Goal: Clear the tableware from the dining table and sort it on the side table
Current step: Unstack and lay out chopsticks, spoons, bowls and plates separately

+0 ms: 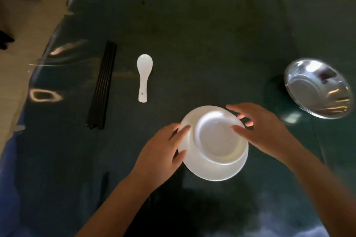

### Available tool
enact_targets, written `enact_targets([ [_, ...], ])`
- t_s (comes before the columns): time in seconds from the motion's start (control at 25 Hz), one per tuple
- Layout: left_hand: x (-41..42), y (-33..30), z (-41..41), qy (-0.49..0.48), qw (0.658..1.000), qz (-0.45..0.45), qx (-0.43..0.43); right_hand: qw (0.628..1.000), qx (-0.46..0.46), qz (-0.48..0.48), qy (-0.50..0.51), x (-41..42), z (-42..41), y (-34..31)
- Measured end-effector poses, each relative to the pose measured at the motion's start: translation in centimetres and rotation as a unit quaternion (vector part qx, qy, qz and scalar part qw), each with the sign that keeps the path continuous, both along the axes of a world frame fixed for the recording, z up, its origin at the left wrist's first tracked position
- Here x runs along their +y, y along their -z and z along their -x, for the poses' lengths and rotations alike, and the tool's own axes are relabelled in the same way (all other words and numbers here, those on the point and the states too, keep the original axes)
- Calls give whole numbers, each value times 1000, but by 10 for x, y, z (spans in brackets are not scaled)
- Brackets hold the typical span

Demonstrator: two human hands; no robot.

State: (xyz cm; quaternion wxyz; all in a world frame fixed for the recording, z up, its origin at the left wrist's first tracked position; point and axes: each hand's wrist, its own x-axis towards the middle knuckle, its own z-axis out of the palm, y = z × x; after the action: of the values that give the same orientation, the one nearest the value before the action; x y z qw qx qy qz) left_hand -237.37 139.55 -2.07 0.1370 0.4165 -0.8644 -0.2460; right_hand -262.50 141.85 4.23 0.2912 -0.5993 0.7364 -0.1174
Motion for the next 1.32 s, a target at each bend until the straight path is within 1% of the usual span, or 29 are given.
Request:
enact_targets([
  [0.04,5,1,-1,41,999,29,-14,1000,-11,2,11,11,-1,1],
  [0.08,11,3,-2,70,996,38,-25,1000,-14,3,24,20,-2,4],
  [0.2,24,13,-9,125,989,56,-60,994,-41,-4,101,32,-7,18],
  [0.28,29,17,-7,144,983,100,-56,980,-105,-29,165,34,-8,27],
  [0.36,31,24,-1,168,974,150,-11,956,-187,-55,219,33,-7,31],
  [0.4,31,26,1,176,970,170,9,951,-198,-58,231,32,-7,32],
  [0.44,30,27,3,178,966,187,19,952,-191,-52,234,31,-7,32],
  [0.52,27,30,2,195,956,218,6,951,-186,-28,245,29,-5,29],
  [0.6,25,35,-1,218,945,244,-24,939,-205,-10,275,25,3,25],
  [0.72,22,43,1,232,944,235,-24,909,-254,1,330,22,22,20],
  [0.8,18,47,1,234,943,234,-35,899,-276,17,339,18,33,15],
  [0.88,16,50,-2,239,939,242,-47,901,-273,37,336,14,42,12],
  [1.0,14,50,6,234,940,248,-32,903,-262,53,336,5,52,10],
  [1.16,-1,40,61,188,956,222,45,906,-257,58,330,-4,58,9],
  [1.24,-8,33,90,177,963,193,59,908,-251,62,330,-12,62,6],
  [1.32,-13,31,109,177,964,186,65,913,-242,63,322,-30,64,6],
])
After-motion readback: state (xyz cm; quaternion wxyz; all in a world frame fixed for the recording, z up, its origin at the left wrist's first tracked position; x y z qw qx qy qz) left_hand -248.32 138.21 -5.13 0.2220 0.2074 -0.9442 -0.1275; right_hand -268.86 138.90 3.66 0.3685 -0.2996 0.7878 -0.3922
